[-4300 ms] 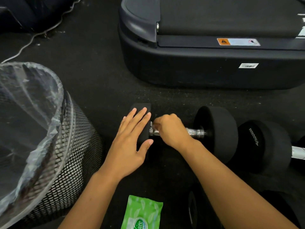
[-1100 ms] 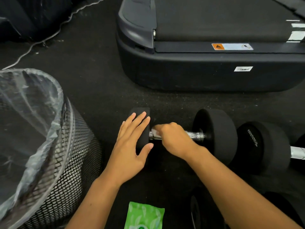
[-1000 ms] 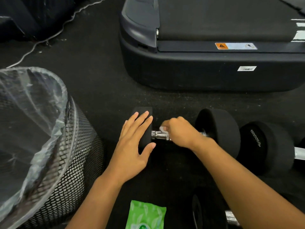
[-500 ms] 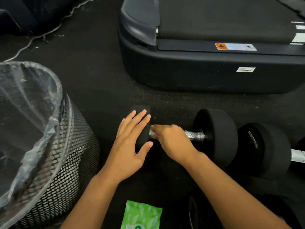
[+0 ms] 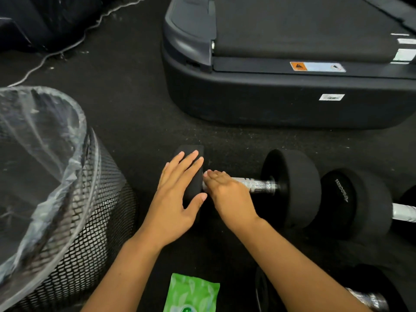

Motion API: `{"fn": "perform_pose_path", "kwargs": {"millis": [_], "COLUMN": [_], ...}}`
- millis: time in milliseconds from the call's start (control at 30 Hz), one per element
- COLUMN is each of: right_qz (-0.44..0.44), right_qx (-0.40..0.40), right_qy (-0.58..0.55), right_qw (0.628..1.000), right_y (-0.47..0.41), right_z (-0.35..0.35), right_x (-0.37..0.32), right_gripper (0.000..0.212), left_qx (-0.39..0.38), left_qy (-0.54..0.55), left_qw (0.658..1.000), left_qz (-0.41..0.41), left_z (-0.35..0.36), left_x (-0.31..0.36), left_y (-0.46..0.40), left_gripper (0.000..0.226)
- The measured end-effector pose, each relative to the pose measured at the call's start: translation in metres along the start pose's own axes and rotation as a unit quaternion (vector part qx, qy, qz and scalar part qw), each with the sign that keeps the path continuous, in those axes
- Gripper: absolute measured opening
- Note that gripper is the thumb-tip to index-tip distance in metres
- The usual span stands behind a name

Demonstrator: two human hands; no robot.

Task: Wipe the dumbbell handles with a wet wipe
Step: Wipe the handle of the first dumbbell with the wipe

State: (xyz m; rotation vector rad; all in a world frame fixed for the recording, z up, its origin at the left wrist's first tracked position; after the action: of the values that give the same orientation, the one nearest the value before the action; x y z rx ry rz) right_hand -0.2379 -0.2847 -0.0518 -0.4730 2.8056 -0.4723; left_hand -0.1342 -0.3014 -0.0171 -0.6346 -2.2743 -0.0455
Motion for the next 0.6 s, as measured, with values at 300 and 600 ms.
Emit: {"fn": "perform_pose_path", "kwargs": {"millis": [300, 600], "right_qz": [-0.005, 0.02], "right_qx": [0.032, -0.011], "right_qy": [0.02, 0.017], "right_qw": [0.999, 1.0], "right_y": [0.009, -0.001], "right_z": [0.0, 0.0], "right_x": [-0.005, -0.001], "right_gripper": [0.041, 0.035], "left_qx": [0.005, 0.002], "left_qy": [0.0, -0.007], "left_qw": [1.0, 1.0], "left_qz": [0.001, 0.003], "left_z": [0.0, 0.001], "left_x": [0.0, -0.001], "left_y": [-0.001, 0.0], "left_gripper": [0.063, 0.063]}}
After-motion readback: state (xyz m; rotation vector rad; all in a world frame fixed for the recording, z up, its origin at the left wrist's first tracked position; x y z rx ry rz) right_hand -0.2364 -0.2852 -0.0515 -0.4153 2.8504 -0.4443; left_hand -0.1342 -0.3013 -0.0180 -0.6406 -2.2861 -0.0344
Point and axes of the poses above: each hand's wrist, its own y-axis away from the middle knuckle, its own z-axis out of the palm, x = y × z, the point moved 8 cm from there along -y, towards the middle knuckle, and after that the axes turned 14 degrees about -z, right-handed, at the moved point
